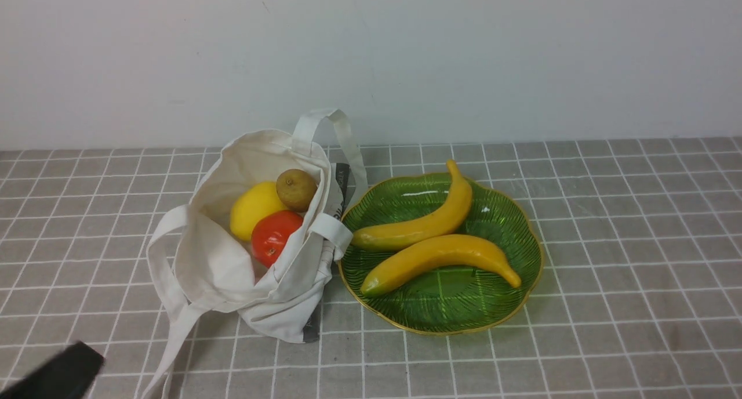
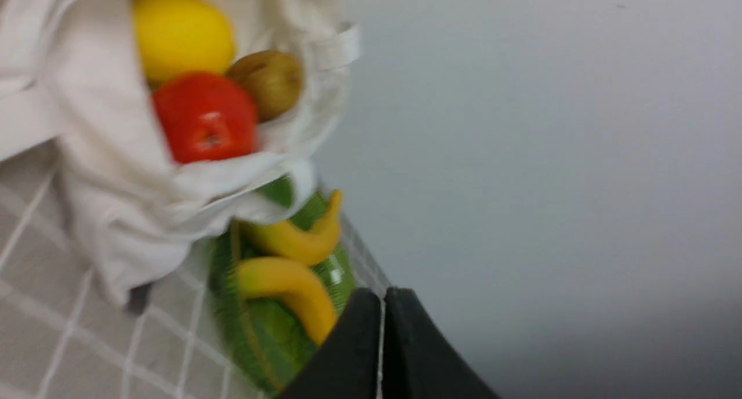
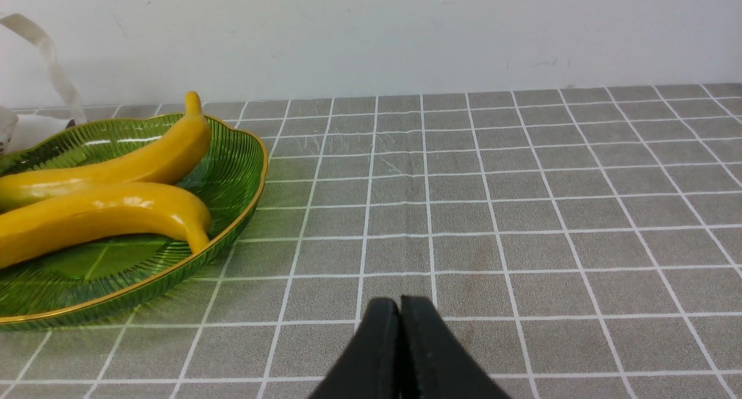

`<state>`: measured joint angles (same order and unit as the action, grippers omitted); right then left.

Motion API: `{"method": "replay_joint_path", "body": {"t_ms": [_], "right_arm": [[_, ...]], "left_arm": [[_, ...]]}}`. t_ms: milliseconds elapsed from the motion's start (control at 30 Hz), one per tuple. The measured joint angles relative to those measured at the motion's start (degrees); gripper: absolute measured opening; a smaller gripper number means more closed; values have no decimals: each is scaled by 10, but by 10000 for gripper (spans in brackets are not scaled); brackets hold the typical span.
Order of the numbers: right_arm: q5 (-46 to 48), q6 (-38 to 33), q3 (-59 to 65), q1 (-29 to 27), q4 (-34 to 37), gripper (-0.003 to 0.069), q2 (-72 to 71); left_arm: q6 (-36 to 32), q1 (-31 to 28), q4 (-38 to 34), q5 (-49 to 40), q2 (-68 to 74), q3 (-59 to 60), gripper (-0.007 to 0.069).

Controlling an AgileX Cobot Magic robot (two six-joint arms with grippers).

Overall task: Take the fruit out of the bag on the grey coffee tablecloth and place them on the plate.
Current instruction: 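Reach into the cloth bag and grasp the kiwi with the left gripper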

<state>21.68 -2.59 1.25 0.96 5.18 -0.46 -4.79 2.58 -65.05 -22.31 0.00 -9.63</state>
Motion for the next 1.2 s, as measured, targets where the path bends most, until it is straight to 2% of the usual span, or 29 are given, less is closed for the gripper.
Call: {"method": "replay_joint_path", "body": {"t_ms": [33, 100, 133, 200, 233, 300, 367, 533, 667, 900, 1033, 1200], "right_arm": [[0, 0, 0, 0, 0, -14, 0], [0, 0, 0, 0, 0, -14, 0], [0, 0, 0, 0, 0, -14, 0], [0, 0, 0, 0, 0, -14, 0], [0, 0, 0, 0, 0, -14, 0], [0, 0, 0, 0, 0, -14, 0], [0, 0, 0, 0, 0, -14, 0], [0, 0, 0, 0, 0, -14, 0], [0, 0, 0, 0, 0, -14, 0], [0, 0, 0, 0, 0, -14, 0], [0, 0, 0, 0, 0, -14, 0], [0, 0, 0, 0, 0, -14, 0]], "left_arm": [[-12, 0, 0, -3, 4, -21, -8], [-78, 0, 17, -37, 56, -93, -8], [-86, 0, 28, -50, 75, -111, -8], [-113, 0, 86, -107, 155, -166, -8], [-115, 0, 139, -163, 223, -198, -8], [-115, 0, 174, -199, 267, -214, -8], [-115, 0, 252, -270, 376, -248, -8], [-115, 0, 338, -332, 556, -337, -8], [-116, 0, 365, -338, 665, -413, -8], [-116, 8, 377, -288, 814, -528, -7], [-109, 52, 406, -282, 873, -586, -7], [-73, 111, 487, -280, 928, -660, -7]]}}
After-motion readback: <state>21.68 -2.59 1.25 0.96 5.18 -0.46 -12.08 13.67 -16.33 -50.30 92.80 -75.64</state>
